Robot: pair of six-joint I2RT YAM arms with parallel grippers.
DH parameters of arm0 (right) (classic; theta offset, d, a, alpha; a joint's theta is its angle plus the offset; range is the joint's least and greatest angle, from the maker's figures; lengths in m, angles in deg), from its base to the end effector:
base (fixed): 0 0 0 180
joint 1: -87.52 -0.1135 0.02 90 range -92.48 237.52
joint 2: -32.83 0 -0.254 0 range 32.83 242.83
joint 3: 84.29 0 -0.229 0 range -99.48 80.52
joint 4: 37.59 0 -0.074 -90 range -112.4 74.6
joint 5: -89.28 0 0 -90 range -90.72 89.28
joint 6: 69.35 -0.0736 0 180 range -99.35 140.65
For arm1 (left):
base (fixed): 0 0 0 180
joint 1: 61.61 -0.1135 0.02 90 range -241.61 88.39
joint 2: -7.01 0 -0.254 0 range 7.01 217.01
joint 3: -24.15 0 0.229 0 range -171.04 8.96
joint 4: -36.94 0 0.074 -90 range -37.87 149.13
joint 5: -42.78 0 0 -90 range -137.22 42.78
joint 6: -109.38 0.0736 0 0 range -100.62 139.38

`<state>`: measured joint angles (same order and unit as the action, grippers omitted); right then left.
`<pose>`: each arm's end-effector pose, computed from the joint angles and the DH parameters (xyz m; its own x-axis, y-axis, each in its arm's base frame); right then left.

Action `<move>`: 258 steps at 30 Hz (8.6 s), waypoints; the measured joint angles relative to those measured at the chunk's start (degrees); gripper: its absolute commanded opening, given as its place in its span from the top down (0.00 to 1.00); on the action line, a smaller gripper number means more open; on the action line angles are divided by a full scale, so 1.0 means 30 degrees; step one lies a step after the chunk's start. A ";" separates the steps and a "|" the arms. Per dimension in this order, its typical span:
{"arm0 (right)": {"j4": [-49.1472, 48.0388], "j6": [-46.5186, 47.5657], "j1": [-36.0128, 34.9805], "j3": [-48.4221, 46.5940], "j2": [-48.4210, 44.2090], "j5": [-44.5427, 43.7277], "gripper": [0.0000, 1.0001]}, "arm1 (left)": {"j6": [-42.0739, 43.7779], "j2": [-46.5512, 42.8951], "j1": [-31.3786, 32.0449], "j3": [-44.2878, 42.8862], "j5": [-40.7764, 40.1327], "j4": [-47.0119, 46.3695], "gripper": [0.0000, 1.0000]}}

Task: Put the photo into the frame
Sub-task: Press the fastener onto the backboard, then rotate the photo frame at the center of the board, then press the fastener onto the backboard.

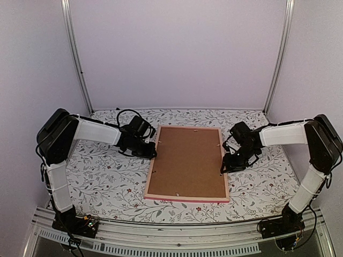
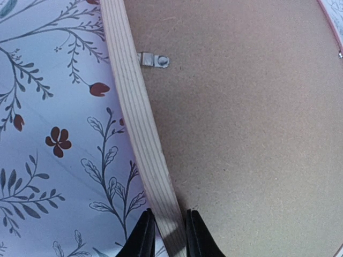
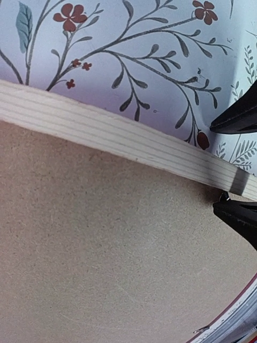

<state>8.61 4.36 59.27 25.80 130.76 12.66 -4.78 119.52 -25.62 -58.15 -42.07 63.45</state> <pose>0.2534 0.1555 0.1174 -0.9584 -0.2052 -0.1986 -0.2574 0.9217 0.2900 0.3165 -0.2380 0.1098 -0.8730 0.1303 -0.4700 0.2935 0.9099 -0.2931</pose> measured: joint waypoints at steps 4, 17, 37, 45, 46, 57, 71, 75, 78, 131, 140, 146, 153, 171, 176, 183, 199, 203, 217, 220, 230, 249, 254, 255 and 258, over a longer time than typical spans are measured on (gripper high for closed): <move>0.0546 0.0364 -0.0379 -0.0554 0.0255 -0.0583 0.62 | 0.0000 0.0000 0.0000 0.0000 0.0000 -0.0007 0.80; 0.2062 0.1537 -0.0627 -0.1581 0.0648 -0.1202 0.69 | 0.0000 0.0000 -0.0007 0.0000 0.0000 -0.0007 0.80; 0.2739 0.2361 0.0495 -0.1938 0.0918 0.1042 0.60 | 0.0000 0.0000 -0.0007 0.0029 0.0007 -0.0036 0.80; 0.2616 0.1989 0.0641 -0.1938 0.0889 0.1326 0.53 | 0.0000 0.0000 -0.0007 0.0036 0.0007 -0.0051 0.80; 0.2579 0.1916 0.0648 -0.1938 0.0889 0.1341 0.52 | 0.0000 0.0000 -0.0007 0.0036 0.0000 -0.0051 0.80; 0.2353 0.1574 0.0554 -0.1938 0.0896 0.1275 0.51 | 0.0000 0.0000 -0.0007 0.0051 0.0007 -0.0073 0.80; 0.2222 0.1574 -0.0124 -0.1945 0.1355 0.0503 0.55 | 0.0000 0.0000 -0.0036 0.0051 0.0066 -0.0073 0.80; 0.2222 0.1603 -0.0160 -0.1945 0.1355 0.0444 0.59 | 0.0022 0.0000 -0.0044 0.0051 0.0080 -0.0073 0.80; 0.2222 0.1654 -0.0211 -0.1945 0.1355 0.0423 0.62 | 0.0036 0.0000 -0.0044 0.0051 0.0087 -0.0073 0.80; 0.1064 0.1494 0.1137 -0.2543 0.2433 0.2259 0.74 | 0.0255 -0.0175 -0.0095 0.0539 0.0095 -0.0306 0.65; 0.0576 0.1676 0.1333 -0.4000 0.3592 0.2259 0.81 | 0.0452 -0.0612 -0.0109 0.0787 0.0087 0.0299 0.25; 0.0517 0.2499 0.1355 -0.5158 0.4379 0.1974 0.83 | 0.0546 -0.1559 -0.0131 0.0998 -0.0277 0.0605 0.08; 0.0692 0.3942 0.1428 -0.6717 0.5399 0.1508 0.58 | 0.0627 -0.2586 -0.0146 0.1311 -0.0466 0.0568 0.01; 0.0124 0.3716 -0.1290 -0.2929 -0.1224 -0.1246 0.23 | 0.0102 -0.3322 -0.0386 0.2907 -0.0248 -0.0459 0.03; -0.0503 0.3665 -0.3738 -0.2470 -0.2229 -0.1290 0.25 | -0.0087 -0.2637 -0.0656 0.2907 -0.0131 -0.0481 0.15; -0.1056 0.3781 -0.6747 -0.2696 -0.1800 -0.2076 0.25 | -0.0233 -0.2310 -0.0736 0.2871 0.0138 -0.0539 0.34; -0.0758 0.4867 -1.0928 -0.4714 0.1610 -0.4612 0.29 | -0.0036 -0.1829 -0.0794 0.2776 0.0554 -0.0597 0.55; -0.0444 0.5202 -1.1460 -0.4976 0.1967 -0.5297 0.29 | -0.0007 -0.1741 -0.0845 0.2681 0.0576 -0.0539 0.58; 0.0328 0.5945 -1.2196 -0.5399 0.3111 -0.7584 0.32 | -0.0007 -0.1581 -0.0918 0.2484 0.0656 -0.0546 0.65; 0.0437 0.5952 -1.2211 -0.5515 0.3213 -0.7876 0.33 | 0.0000 -0.1574 -0.0933 0.2463 0.0656 -0.0546 0.66; 0.0619 0.5931 -1.2218 -0.5748 0.3417 -0.8502 0.35 | -0.0015 -0.1479 -0.0933 0.2353 0.0692 -0.0597 0.69; 0.0117 0.5180 -1.2218 -0.5748 0.3417 -0.7541 0.34 | -0.0160 -0.1333 -0.0933 0.2244 0.0787 -0.0809 0.70; -0.0007 0.4998 -1.2211 -0.5748 0.3417 -0.7351 0.34 | -0.0189 -0.1333 -0.0933 0.2244 0.0787 -0.0809 0.71; -0.0007 0.4991 -1.2211 -0.5748 0.3417 -0.7344 0.34 | -0.0197 -0.1333 -0.0933 0.2244 0.0787 -0.0809 0.71; 0.0000 0.4991 -1.2211 -0.5748 0.3417 -0.7351 0.34 | -0.0226 -0.1333 -0.0933 0.2244 0.0787 -0.0823 0.71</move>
<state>8.61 19.33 22.64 8.55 141.01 -9.39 -5.46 115.52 -28.42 -51.42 -39.71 60.98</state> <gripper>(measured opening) 0.656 0.297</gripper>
